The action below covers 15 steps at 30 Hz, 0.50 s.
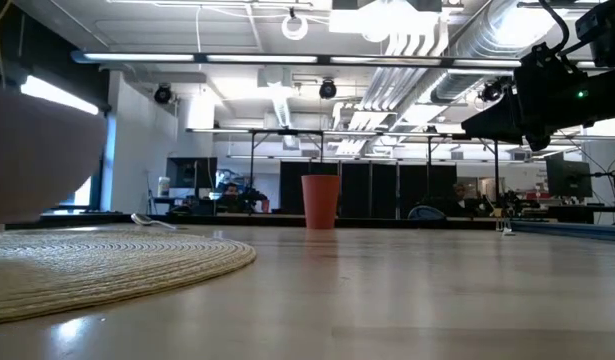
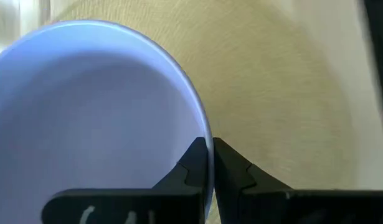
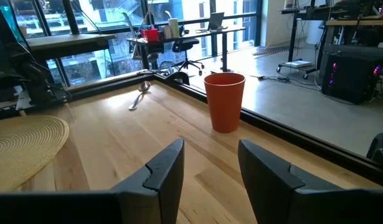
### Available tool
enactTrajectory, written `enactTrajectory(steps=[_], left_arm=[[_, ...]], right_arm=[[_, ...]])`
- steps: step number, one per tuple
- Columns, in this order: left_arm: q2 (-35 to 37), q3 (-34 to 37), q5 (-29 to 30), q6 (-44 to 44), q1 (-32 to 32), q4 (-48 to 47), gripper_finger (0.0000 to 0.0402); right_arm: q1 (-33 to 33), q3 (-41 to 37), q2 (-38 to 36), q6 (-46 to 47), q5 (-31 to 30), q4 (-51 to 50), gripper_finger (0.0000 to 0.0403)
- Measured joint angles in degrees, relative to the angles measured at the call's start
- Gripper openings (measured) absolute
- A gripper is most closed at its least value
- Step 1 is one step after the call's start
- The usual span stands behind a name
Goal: Pick & Place Utensil
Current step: Put the purple bowl on the brown mat
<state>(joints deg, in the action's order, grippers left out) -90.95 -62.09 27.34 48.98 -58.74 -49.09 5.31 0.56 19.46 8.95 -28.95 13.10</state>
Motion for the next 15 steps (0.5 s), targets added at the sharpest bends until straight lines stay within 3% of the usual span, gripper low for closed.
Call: enactTrajectory(steps=[8,15], left_arm=[[0.0,0.6,-4.9,-0.7,2.3,1.7,0.0005],[0.0,0.6,-2.9,-0.8,2.1,1.6,0.0005]], right_arm=[[0.0,0.0,0.0,0.0,0.0,0.0,0.0146],[0.0,0.0,0.0,0.0,0.0,0.0,0.0145]])
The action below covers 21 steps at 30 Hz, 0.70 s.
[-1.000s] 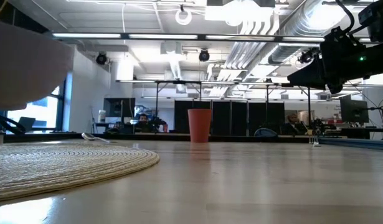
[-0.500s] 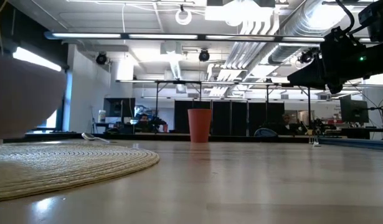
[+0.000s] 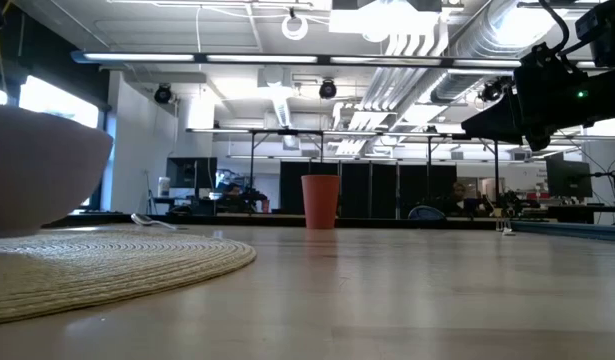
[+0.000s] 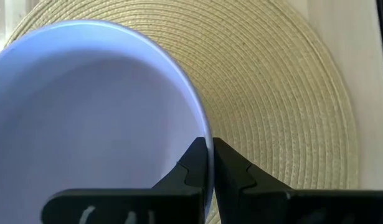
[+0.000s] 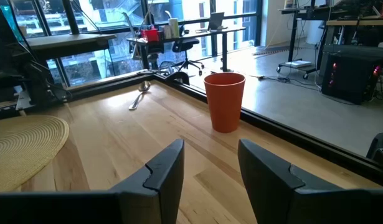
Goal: Pick & Place Utensil
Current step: Put the purple bowl on the brown mat
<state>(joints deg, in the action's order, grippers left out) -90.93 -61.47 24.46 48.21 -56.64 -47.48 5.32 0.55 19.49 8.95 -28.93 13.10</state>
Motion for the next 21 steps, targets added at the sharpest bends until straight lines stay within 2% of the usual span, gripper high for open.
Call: enactTrajectory(steps=[21], left_arm=[[0.0,2.2,-0.7,2.5,0.0,1.6,0.0005]], right_arm=[[0.0,0.0,0.0,0.0,0.0,0.0,0.0147]])
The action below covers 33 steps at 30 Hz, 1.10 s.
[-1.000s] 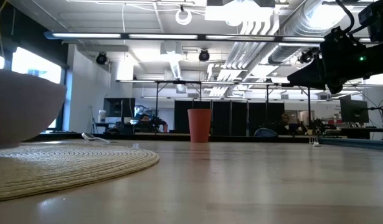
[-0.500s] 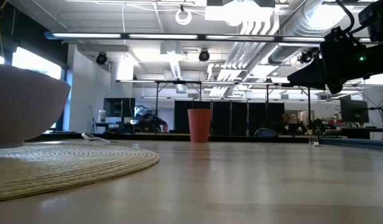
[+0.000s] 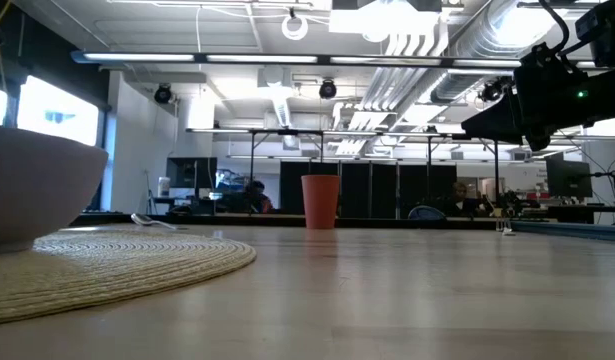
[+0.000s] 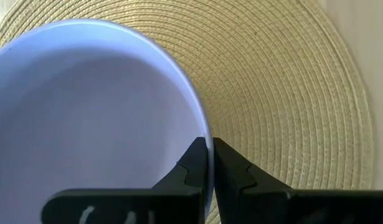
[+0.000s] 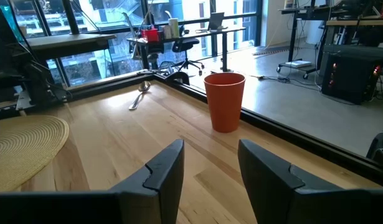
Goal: Pick & Place Utensil
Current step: Put the purple bowl on the brown mat, then put the orange cup to the top right of the purple bowl on the brown mat
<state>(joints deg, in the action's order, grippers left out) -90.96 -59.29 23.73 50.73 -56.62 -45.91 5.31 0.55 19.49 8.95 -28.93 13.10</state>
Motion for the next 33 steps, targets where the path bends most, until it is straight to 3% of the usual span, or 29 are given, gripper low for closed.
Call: enactTrajectory(steps=[5,13,21,24,29,33], left_arm=[[0.0,0.0,0.2,1.6,0.0,0.0,0.002],[0.0,-0.6,0.7,3.2,0.0,-1.2,0.0103],[0.0,-10.2,2.8,3.2,0.0,-8.8,0.0147],[0.0,-13.8,8.4,2.9,0.0,-9.7,0.0151],[0.0,-16.7,24.2,1.4,2.0,-5.6,0.0152],[0.0,-16.9,28.2,-2.7,7.8,-0.1,0.0152]], right_arm=[[0.0,0.0,0.0,0.0,0.0,0.0,0.0145],[0.0,0.0,0.0,0.0,0.0,0.0,0.0145],[0.0,0.0,0.0,0.0,0.0,0.0,0.0145],[0.0,0.0,0.0,0.0,0.0,0.0,0.0146],[0.0,0.0,0.0,0.0,0.0,0.0,0.0145],[0.0,0.0,0.0,0.0,0.0,0.0,0.0147]])
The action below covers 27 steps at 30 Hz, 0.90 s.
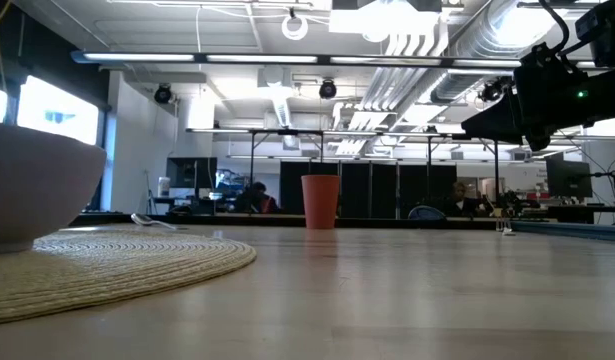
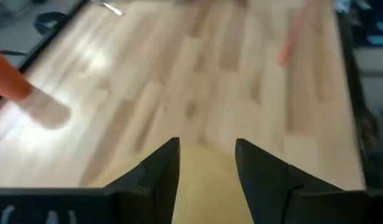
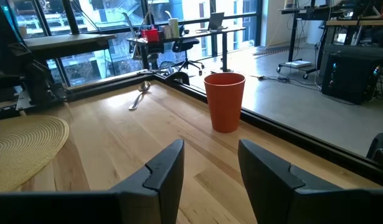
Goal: Pick & Place Utensil
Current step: Put the orange cup to the top right of the purple bowl on the brown mat
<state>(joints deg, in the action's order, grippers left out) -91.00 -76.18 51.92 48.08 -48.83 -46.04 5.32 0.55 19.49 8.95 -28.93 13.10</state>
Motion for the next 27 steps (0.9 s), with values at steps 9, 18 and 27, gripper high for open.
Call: enactTrajectory(steps=[9,18,27], left_arm=[[0.0,2.6,-4.0,-12.3,16.4,15.8,0.0152],[0.0,10.6,-10.3,-21.2,28.4,28.4,0.0228],[0.0,23.8,-16.7,-27.1,39.7,49.7,0.0334]], right_arm=[[0.0,0.0,0.0,0.0,0.0,0.0,0.0147],[0.0,0.0,0.0,0.0,0.0,0.0,0.0147],[0.0,0.0,0.0,0.0,0.0,0.0,0.0146]])
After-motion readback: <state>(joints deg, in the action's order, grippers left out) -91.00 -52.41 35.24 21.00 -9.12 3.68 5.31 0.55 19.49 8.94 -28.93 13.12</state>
